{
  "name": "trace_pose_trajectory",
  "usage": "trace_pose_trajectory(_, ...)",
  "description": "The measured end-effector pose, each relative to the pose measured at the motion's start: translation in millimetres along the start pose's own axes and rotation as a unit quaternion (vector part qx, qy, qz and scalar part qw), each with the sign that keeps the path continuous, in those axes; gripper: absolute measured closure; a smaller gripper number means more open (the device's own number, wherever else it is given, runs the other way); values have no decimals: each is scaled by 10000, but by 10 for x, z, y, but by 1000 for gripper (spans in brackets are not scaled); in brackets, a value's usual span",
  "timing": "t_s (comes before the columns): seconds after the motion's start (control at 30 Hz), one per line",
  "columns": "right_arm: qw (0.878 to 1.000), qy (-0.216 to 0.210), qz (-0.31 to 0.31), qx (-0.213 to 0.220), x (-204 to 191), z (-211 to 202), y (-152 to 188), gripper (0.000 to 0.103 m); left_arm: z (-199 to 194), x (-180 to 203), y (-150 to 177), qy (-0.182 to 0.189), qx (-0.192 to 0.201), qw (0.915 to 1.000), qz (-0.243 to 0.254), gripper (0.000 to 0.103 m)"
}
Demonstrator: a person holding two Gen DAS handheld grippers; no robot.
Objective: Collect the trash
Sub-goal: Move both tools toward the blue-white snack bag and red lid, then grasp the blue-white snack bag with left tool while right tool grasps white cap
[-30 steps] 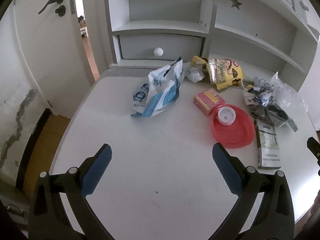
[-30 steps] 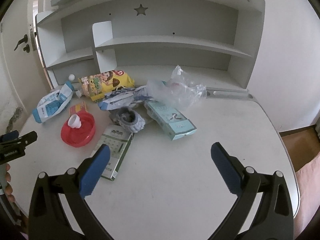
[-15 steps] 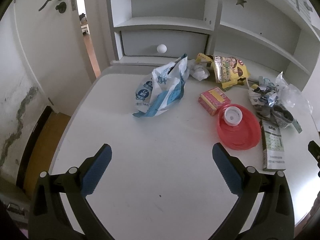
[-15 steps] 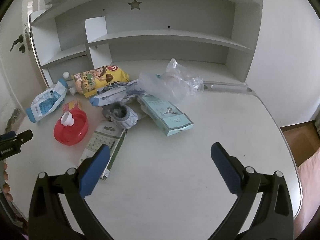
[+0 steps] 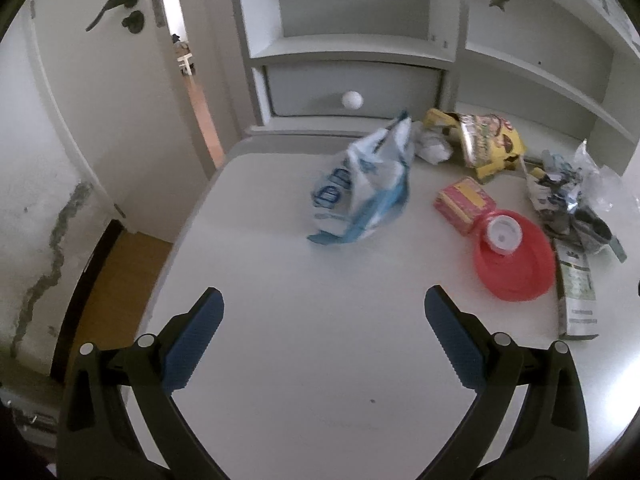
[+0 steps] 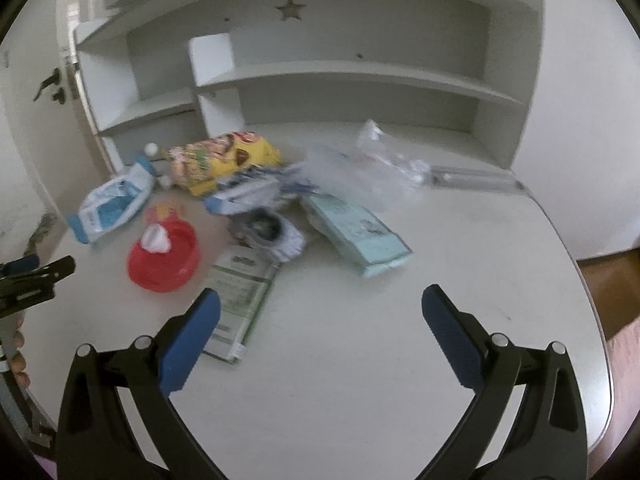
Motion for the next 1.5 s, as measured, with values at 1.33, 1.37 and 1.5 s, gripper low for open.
trace_pose_trajectory(1.33, 9729, -1219, -1840, -685, -1518, 842, -437, 72, 548, 69, -613, 271, -486, 9965, 629, 5)
trace_pose_trajectory(1.37, 9722, -1214, -1874, -709, -1540, 884, -454, 72, 587, 98, -659, 281, -512, 9958, 701, 5)
trace_pose_trajectory(1.5, 9701, -1230, -1910, -856, -1604, 1026, -473, 72, 666, 211, -772, 250, -537, 9933, 992, 5)
Point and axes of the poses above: each gripper's, at about its wrist camera, not at the fingertips, and z roughly the way its jaws point, x to its right, y to its underside, the point moved 9 cm from there along z, roughly the way its jaws point, and after that the axes turned 13 degrees about -x, right-handed, at the moved point
